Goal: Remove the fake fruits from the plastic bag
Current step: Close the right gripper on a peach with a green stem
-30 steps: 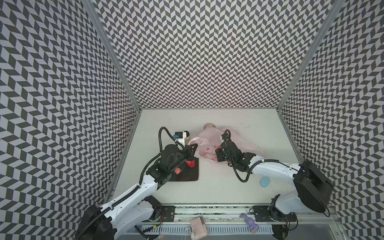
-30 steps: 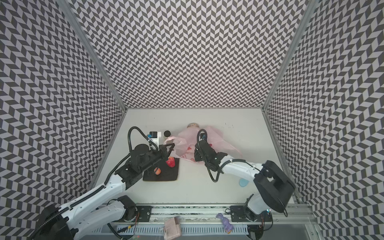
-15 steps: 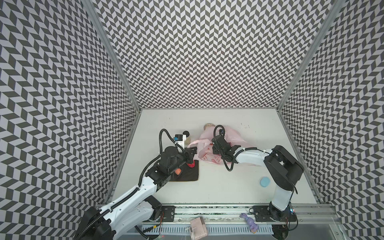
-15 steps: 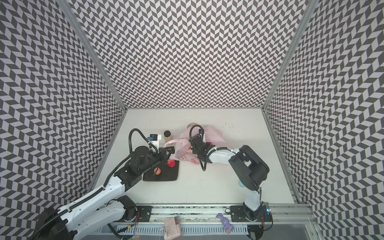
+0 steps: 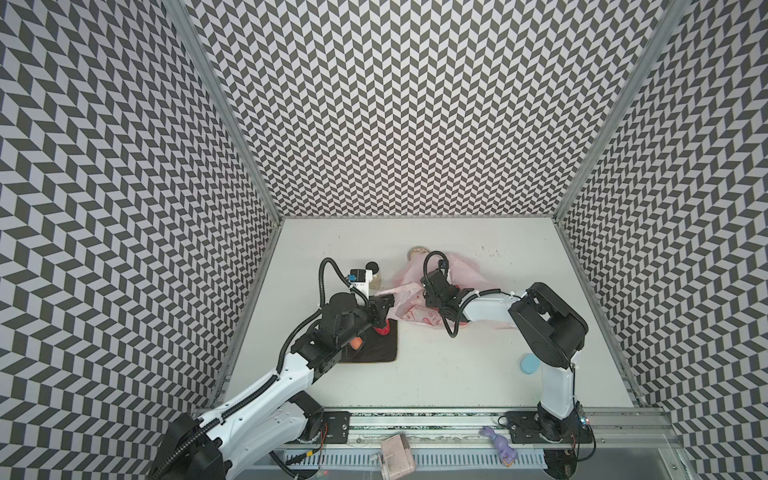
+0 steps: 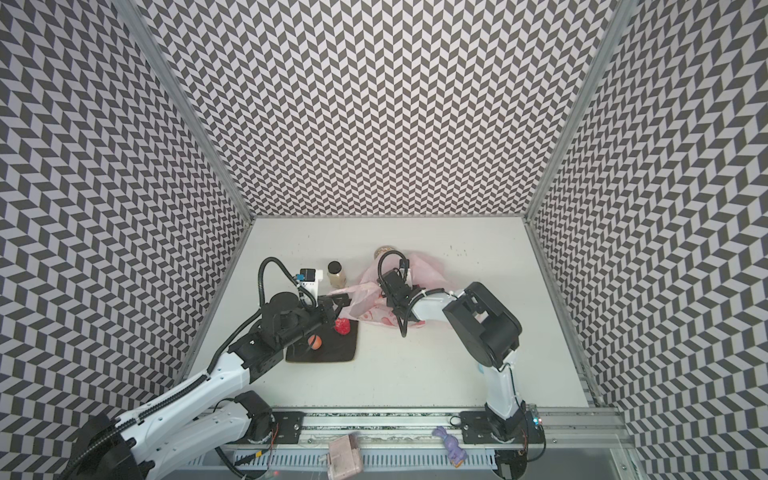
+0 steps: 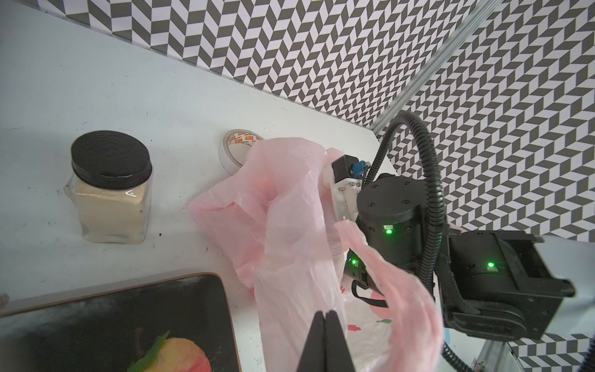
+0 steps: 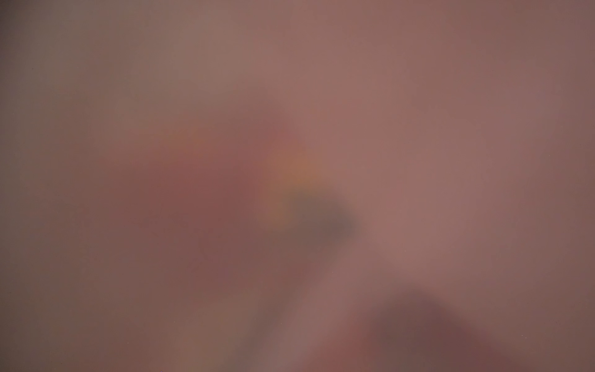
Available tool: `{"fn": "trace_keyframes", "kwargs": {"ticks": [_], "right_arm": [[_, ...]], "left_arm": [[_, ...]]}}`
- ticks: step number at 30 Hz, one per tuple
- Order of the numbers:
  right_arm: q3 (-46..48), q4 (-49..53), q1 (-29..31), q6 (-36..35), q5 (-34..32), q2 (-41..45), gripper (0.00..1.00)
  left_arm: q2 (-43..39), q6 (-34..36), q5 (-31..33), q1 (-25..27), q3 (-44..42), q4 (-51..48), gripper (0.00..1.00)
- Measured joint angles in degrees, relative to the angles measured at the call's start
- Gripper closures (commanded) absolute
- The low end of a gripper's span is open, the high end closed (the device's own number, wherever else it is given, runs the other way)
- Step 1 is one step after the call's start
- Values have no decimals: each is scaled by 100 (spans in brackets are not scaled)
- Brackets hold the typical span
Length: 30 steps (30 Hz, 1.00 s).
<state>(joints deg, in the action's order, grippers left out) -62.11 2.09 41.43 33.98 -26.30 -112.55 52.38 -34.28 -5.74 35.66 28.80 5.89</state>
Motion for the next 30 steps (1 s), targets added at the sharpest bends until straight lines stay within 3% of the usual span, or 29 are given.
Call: {"fn": "trace_keyframes", "kwargs": {"ticks": [6,13,30], "right_arm": [[-48,44,0,-35,59,0,78],[50,87,35,-94,260,280,82],[1506,273,778,-492,1163,3314,83]], "left_arm": [[-42,-15,2,0,-17,13,100],[-46,-24,-17,0,-48,50,100],[448,-28,-59,0,52,330,100]]}}
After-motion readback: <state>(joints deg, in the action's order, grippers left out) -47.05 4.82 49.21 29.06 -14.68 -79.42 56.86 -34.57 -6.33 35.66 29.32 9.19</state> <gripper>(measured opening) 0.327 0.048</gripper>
